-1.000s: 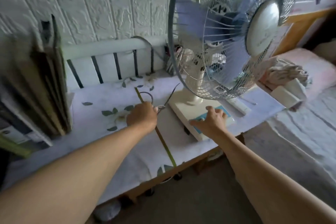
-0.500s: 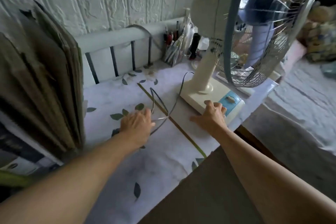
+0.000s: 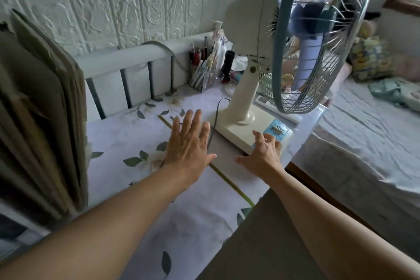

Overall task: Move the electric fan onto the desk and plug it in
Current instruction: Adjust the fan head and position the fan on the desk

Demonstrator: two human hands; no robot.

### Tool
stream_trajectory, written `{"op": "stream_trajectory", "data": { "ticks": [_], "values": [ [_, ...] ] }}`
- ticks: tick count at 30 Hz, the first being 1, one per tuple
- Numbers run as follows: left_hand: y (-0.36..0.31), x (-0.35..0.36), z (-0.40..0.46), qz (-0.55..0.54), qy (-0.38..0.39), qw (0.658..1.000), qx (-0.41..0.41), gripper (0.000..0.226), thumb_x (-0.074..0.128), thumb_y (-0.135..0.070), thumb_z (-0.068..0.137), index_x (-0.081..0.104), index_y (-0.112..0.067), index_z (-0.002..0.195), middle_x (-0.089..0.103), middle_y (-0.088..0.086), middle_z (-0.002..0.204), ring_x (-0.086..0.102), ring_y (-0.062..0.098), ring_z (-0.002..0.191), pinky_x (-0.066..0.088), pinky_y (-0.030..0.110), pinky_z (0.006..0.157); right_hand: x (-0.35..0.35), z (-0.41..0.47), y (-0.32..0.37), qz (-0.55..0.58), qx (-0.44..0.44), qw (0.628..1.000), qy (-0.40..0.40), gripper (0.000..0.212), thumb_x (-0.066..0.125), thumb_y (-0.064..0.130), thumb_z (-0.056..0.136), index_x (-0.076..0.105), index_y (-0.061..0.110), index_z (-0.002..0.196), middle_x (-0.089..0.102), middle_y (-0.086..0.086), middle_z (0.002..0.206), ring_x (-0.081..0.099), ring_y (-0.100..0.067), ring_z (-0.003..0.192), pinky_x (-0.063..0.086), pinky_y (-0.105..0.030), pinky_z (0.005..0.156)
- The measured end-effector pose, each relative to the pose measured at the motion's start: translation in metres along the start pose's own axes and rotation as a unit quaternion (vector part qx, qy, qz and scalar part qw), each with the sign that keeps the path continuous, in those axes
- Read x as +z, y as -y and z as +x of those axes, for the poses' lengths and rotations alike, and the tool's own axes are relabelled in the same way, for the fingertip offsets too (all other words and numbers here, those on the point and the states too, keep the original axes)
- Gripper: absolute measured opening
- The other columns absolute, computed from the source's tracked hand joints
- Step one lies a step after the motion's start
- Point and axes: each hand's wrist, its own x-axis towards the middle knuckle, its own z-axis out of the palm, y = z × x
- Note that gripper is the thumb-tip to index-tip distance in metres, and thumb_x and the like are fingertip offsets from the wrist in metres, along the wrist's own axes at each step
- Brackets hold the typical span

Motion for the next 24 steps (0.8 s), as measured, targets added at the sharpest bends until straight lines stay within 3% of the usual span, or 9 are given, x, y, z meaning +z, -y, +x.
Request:
{"op": "stream_trajectory", "data": {
  "ticks": [5,10,17,21,24],
  "values": [
    [-0.017,0.006,0.038,-0.142,0.002,0.990,0.002,0.079,0.049,-0.052,0.087,0.011,-0.020,0.149,0.006,0.007,0.159,0.004,0.027,0.147,0.006,0.046,0.118,0.009,0.008,-0.006,-0.037,0.000,0.999,-0.007,0.096,0.073,0.044,0.068,0.018,0.029,0.146,0.016,-0.009,0.152,0.014,-0.033,0.137,0.023,-0.046,0.114],
    [-0.029,0.009,0.085,-0.293,0.000,0.956,-0.006,0.079,0.055,-0.047,0.085,0.012,-0.023,0.147,0.024,0.004,0.154,0.027,0.026,0.139,0.028,0.047,0.110,0.019,0.026,-0.009,-0.014,0.020,1.000,-0.005,0.094,0.072,0.031,0.069,0.018,0.034,0.146,0.007,-0.005,0.156,0.003,-0.033,0.142,0.014,-0.055,0.116],
    [-0.043,-0.008,0.135,-0.434,-0.020,0.901,-0.008,0.067,0.059,-0.031,0.088,0.020,-0.025,0.142,0.037,0.009,0.145,0.040,0.028,0.131,0.036,0.041,0.104,0.023,0.039,-0.014,-0.015,-0.007,1.000,0.015,0.082,0.066,0.021,0.074,0.024,0.036,0.143,0.008,-0.005,0.154,-0.001,-0.032,0.143,0.005,-0.063,0.114],
    [-0.051,-0.005,0.151,-0.478,-0.017,0.878,0.003,0.058,0.056,-0.025,0.091,0.024,-0.027,0.139,0.051,0.007,0.137,0.053,0.028,0.116,0.041,0.031,0.087,0.021,0.044,-0.015,-0.053,-0.021,0.998,-0.004,0.075,0.062,0.020,0.077,0.027,0.038,0.141,0.015,-0.005,0.150,0.007,-0.029,0.141,0.012,-0.062,0.112],
    [-0.059,-0.002,0.163,-0.510,-0.014,0.860,-0.015,0.049,0.054,-0.023,0.092,0.030,-0.022,0.134,0.055,0.006,0.129,0.055,0.026,0.109,0.043,0.032,0.086,0.017,0.047,-0.013,-0.083,-0.033,0.996,0.006,0.073,0.063,0.018,0.078,0.030,0.039,0.140,0.022,-0.007,0.147,0.014,-0.030,0.139,0.023,-0.062,0.108]
  ]
}}
